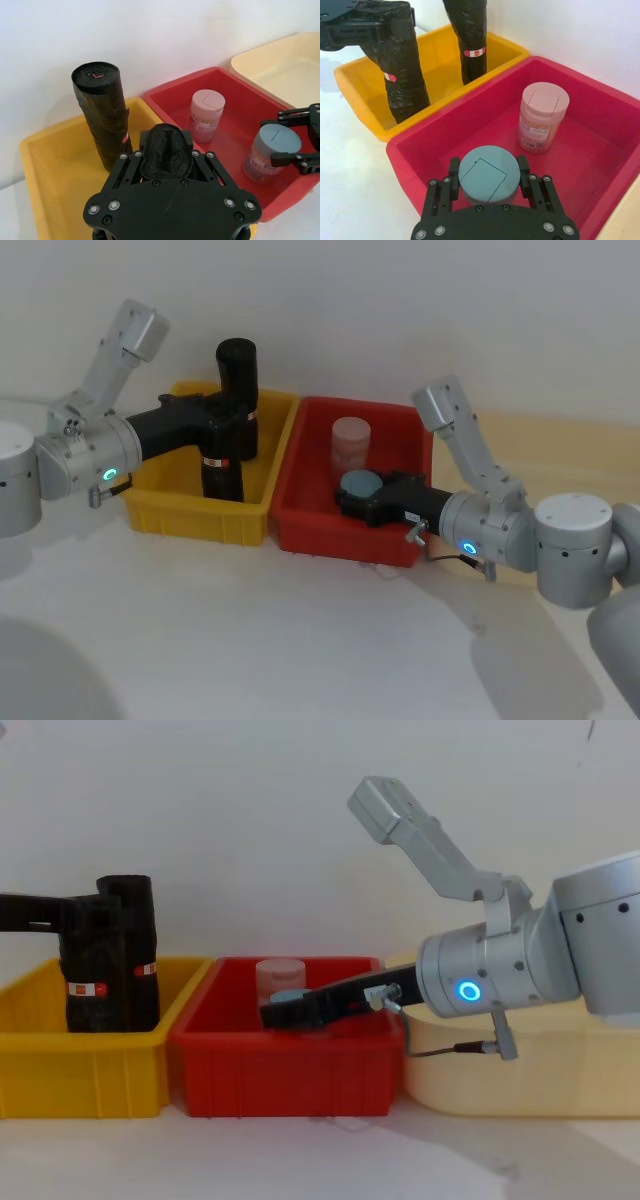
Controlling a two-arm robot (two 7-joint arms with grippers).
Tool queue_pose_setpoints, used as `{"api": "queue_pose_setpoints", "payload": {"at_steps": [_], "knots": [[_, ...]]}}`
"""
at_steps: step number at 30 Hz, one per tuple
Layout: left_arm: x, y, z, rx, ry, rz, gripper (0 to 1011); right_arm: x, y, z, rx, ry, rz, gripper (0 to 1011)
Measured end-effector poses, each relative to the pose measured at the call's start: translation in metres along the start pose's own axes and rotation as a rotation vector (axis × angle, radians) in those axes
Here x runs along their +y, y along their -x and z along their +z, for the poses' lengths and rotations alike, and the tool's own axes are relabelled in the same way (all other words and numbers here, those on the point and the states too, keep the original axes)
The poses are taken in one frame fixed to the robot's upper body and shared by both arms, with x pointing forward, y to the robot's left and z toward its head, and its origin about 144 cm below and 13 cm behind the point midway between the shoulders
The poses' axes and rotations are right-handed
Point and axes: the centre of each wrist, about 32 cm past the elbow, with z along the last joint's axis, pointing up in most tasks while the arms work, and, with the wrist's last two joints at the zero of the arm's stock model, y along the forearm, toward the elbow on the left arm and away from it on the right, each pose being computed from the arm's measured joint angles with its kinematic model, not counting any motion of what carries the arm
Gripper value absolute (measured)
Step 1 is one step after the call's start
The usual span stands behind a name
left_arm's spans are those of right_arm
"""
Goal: Pick up the garbage bag with the one hand and transfer it to the other hand.
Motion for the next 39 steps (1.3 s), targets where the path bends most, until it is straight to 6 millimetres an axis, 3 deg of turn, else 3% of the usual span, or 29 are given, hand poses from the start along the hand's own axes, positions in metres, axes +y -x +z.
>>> {"api": "queue_pose_setpoints", "payload": {"at_steps": [14, 27, 39], "knots": [[0.003, 0.003, 0.016, -0.019, 0.07, 0.007, 332, -0.013, 0.0, 0.011, -0.032, -0.097, 0.009, 660], [0.004, 0.016, 0.078, -0.047, 0.211, -0.029, 332, -0.058, -0.003, 0.048, -0.096, -0.276, -0.05, 660], [-0.008, 0.026, 0.116, -0.029, 0.258, -0.153, 332, -0.105, -0.002, 0.059, -0.126, -0.319, -0.184, 660]]}}
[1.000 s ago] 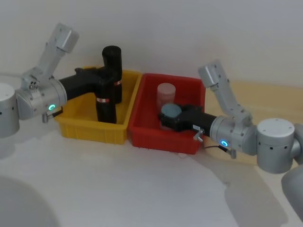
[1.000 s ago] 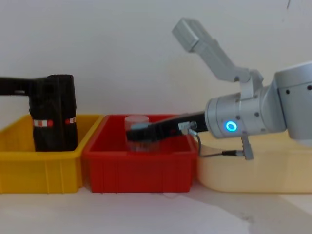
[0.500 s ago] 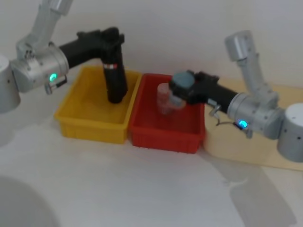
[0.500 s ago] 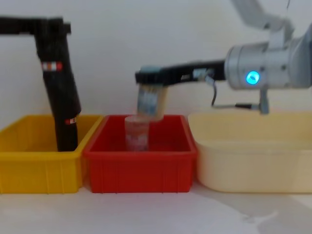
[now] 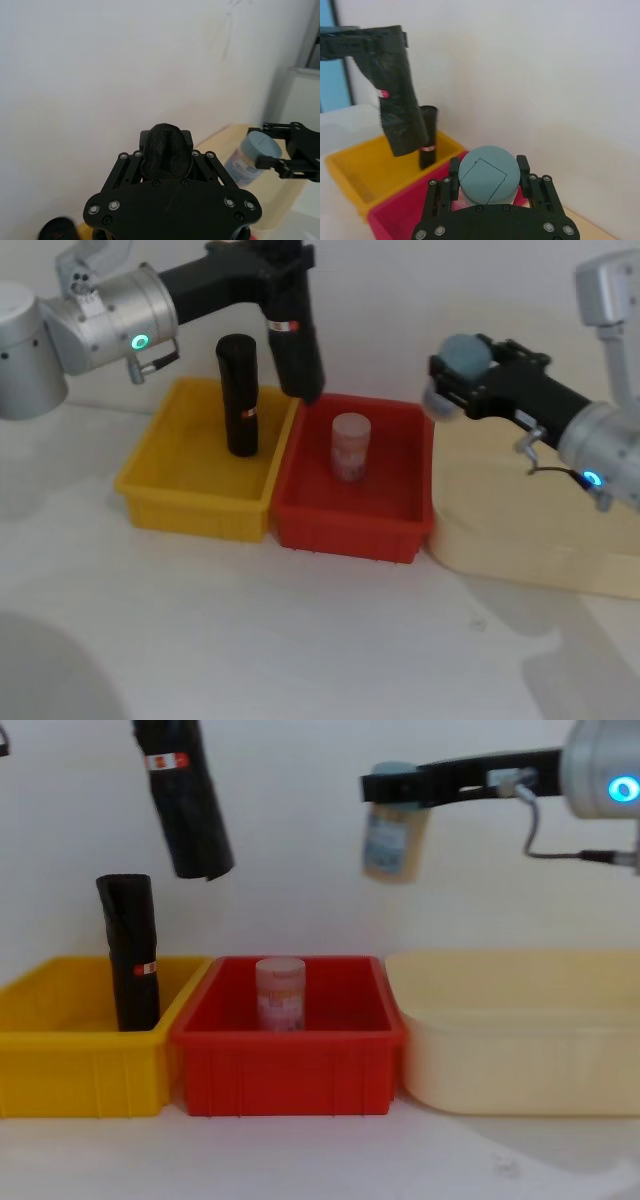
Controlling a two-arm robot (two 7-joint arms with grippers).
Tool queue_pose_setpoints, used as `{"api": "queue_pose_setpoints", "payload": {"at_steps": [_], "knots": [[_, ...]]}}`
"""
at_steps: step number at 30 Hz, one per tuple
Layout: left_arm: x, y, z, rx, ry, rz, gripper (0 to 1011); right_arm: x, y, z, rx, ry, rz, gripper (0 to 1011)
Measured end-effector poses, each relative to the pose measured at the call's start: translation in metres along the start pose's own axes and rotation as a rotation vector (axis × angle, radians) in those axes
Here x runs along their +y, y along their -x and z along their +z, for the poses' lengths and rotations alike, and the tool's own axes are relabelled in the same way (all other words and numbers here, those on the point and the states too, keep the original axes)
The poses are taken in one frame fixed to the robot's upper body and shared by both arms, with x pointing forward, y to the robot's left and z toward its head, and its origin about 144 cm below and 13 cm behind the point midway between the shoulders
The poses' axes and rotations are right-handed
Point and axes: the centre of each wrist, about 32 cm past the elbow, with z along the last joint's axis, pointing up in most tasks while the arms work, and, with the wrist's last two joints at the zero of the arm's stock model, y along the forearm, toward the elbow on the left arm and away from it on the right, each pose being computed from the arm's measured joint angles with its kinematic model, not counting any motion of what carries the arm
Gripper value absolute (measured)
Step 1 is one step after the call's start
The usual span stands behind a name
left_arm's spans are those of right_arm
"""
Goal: Pick up the garbage bag with the one hand and transfer it to the other hand.
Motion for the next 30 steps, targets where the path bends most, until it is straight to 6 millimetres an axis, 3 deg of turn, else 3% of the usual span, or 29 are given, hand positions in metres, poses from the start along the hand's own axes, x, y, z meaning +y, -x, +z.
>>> {"api": "queue_pose_setpoints", "payload": {"at_steps": [7, 14, 25, 30], "knots": [[-0.023, 0.002, 0.005, 0.055, -0.011, -0.092, 332, -0.024, -0.007, -0.002, -0.003, 0.038, -0.084, 660], [-0.063, 0.006, -0.004, 0.133, -0.042, -0.189, 332, -0.043, -0.019, -0.015, 0.012, 0.093, -0.152, 660], [-0.135, 0.015, -0.02, 0.186, -0.065, -0.271, 332, -0.051, -0.041, -0.031, 0.042, 0.144, -0.216, 660], [-0.151, 0.019, -0.021, 0.181, -0.071, -0.278, 332, -0.052, -0.049, -0.035, 0.053, 0.15, -0.226, 661]]}}
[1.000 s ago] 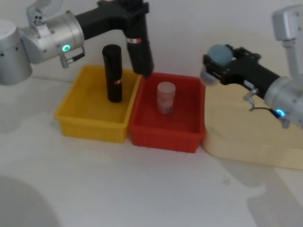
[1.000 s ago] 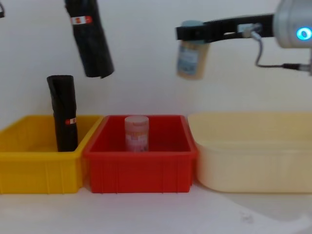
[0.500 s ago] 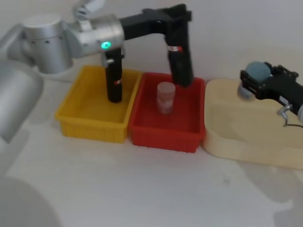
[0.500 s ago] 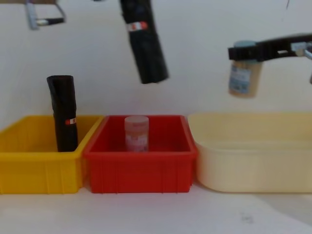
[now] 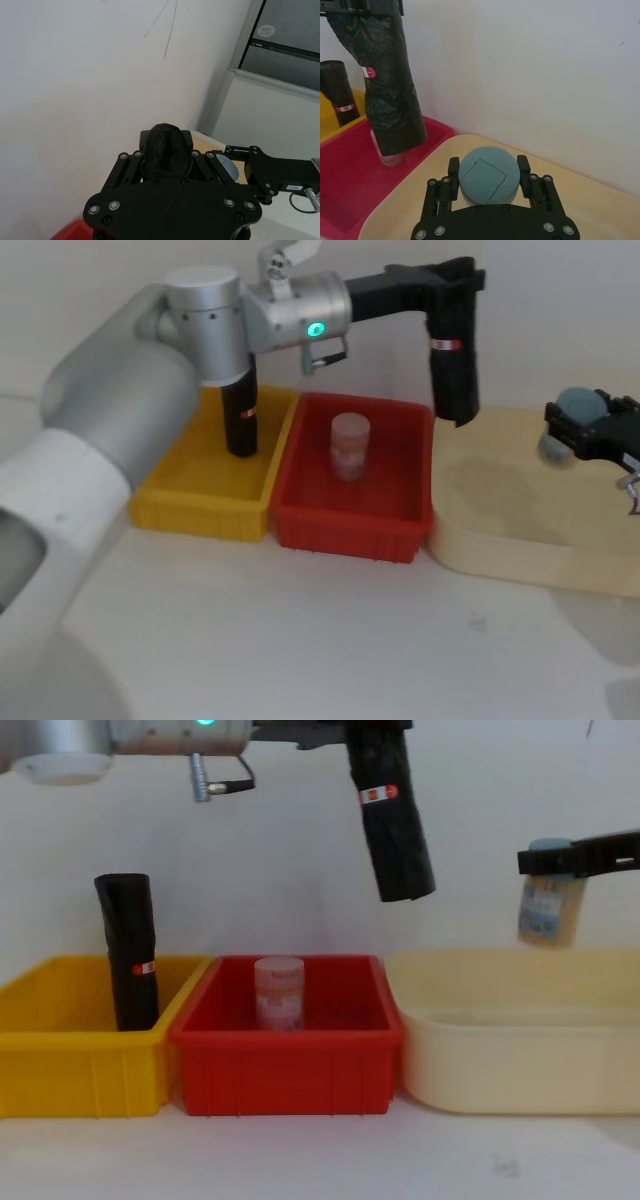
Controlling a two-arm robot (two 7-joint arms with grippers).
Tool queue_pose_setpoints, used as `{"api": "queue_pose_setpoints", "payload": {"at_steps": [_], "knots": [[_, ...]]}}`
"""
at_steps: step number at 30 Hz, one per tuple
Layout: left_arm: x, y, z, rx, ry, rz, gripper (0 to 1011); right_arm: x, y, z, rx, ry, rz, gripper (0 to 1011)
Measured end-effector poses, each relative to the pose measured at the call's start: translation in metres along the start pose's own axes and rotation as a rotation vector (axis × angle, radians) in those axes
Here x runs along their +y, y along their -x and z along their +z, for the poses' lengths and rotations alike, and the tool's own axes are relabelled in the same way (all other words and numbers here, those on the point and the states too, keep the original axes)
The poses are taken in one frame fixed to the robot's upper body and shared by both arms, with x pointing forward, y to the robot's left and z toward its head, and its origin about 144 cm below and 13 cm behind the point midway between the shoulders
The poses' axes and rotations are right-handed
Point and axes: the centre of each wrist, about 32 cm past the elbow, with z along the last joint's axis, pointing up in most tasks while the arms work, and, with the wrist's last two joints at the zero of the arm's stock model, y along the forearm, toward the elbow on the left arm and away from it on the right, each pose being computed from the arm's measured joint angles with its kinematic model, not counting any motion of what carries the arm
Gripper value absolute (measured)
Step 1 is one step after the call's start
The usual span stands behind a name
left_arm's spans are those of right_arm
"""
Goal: Pick up the garbage bag with the one hand and transfer it to the other hand.
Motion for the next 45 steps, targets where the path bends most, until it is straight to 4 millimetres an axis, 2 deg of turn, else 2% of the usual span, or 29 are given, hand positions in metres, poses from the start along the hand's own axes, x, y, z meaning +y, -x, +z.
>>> {"api": "queue_pose_setpoints", "payload": {"at_steps": [3, 6, 14, 27, 45], "knots": [[-0.01, 0.0, 0.0, -0.004, -0.005, -0.004, 332, 0.001, -0.004, -0.001, 0.005, 0.001, -0.005, 724], [-0.018, 0.0, 0.001, -0.009, -0.008, -0.007, 332, 0.001, -0.007, -0.003, 0.01, 0.004, -0.008, 841], [-0.031, 0.001, 0.001, -0.018, -0.018, -0.013, 332, 0.002, -0.012, -0.005, 0.017, 0.008, -0.013, 1001], [-0.04, 0.003, 0.002, -0.025, -0.025, -0.016, 332, -0.003, -0.006, 0.001, 0.019, -0.019, 0.073, 1000], [-0.043, 0.003, 0.003, -0.028, -0.028, -0.018, 332, -0.004, 0.012, 0.027, 0.043, -0.079, 0.259, 1000]]}}
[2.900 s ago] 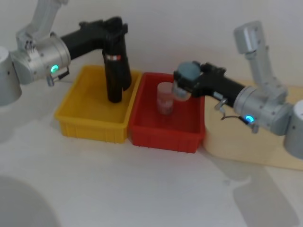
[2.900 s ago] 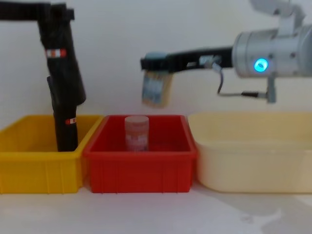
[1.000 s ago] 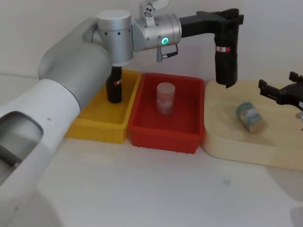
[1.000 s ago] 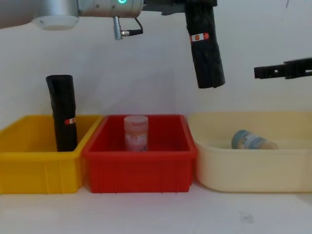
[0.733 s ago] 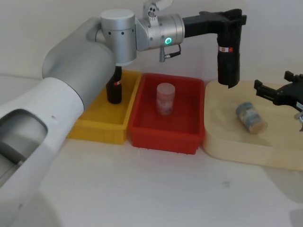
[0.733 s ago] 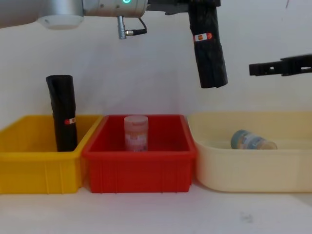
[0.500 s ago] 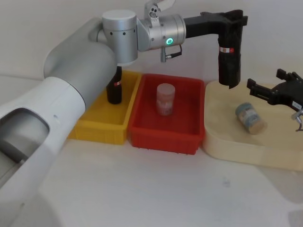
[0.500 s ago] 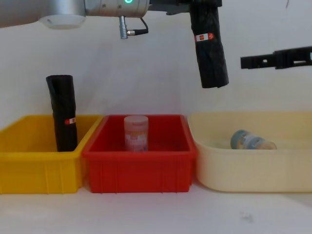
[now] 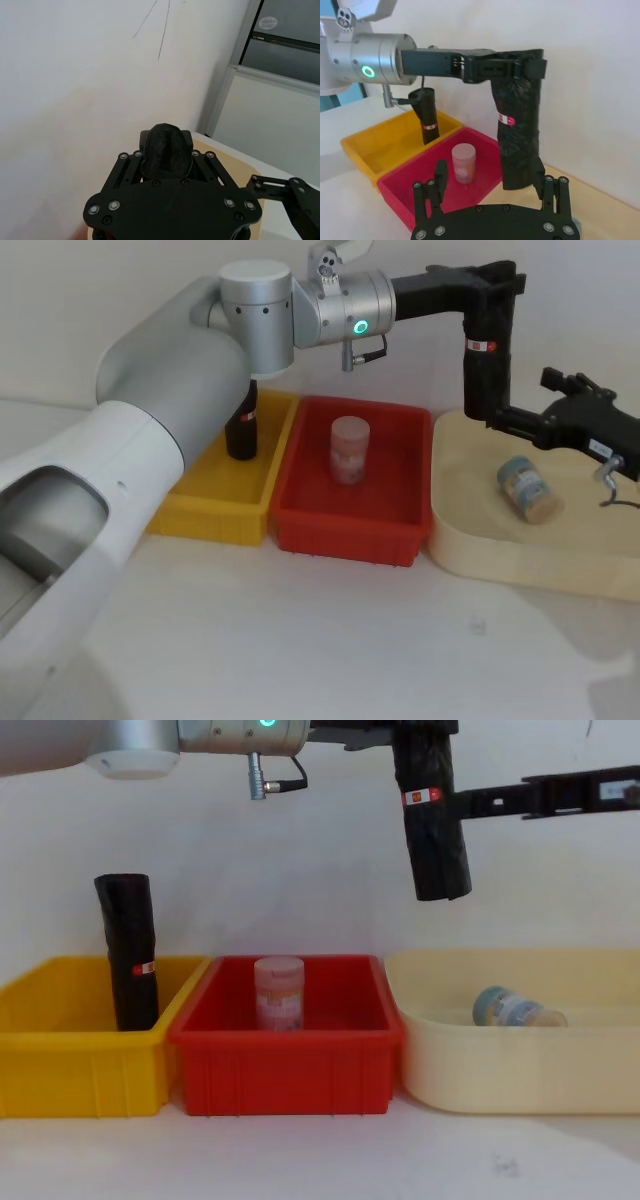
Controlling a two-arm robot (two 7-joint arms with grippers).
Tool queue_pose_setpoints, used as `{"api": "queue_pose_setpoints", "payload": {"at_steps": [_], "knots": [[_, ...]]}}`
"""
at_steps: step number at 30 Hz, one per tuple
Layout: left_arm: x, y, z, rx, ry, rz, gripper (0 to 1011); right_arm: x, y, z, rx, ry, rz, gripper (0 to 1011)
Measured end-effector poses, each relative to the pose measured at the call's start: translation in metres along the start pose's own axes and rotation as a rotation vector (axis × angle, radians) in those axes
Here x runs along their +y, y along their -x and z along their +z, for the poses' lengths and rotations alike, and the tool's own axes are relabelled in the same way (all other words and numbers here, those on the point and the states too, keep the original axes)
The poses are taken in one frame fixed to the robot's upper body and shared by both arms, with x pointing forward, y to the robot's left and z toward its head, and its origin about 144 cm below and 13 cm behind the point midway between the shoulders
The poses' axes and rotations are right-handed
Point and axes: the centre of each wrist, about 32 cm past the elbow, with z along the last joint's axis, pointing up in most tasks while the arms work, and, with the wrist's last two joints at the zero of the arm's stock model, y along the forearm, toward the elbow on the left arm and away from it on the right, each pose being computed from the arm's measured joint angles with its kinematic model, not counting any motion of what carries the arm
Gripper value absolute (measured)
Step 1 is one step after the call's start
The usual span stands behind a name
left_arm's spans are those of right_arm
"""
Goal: Pick up the garbage bag with the one hand and transfer it to the other hand.
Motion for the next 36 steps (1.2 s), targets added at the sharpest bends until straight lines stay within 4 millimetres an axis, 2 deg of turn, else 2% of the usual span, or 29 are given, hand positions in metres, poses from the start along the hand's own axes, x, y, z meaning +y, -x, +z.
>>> {"api": "queue_pose_setpoints", "payload": {"at_steps": [10, 22, 36], "knots": [[0.0, 0.0, 0.0, -0.001, -0.001, 0.0, 333, 0.014, 0.009, 0.009, -0.012, 0.003, -0.045, 1000], [-0.001, 0.0, 0.0, -0.001, -0.001, 0.0, 332, 0.033, 0.01, 0.012, -0.037, 0.034, -0.128, 1000], [-0.001, 0.0, 0.0, -0.001, -0.001, 0.0, 332, 0.049, 0.013, 0.019, -0.046, 0.052, -0.143, 1000]]}}
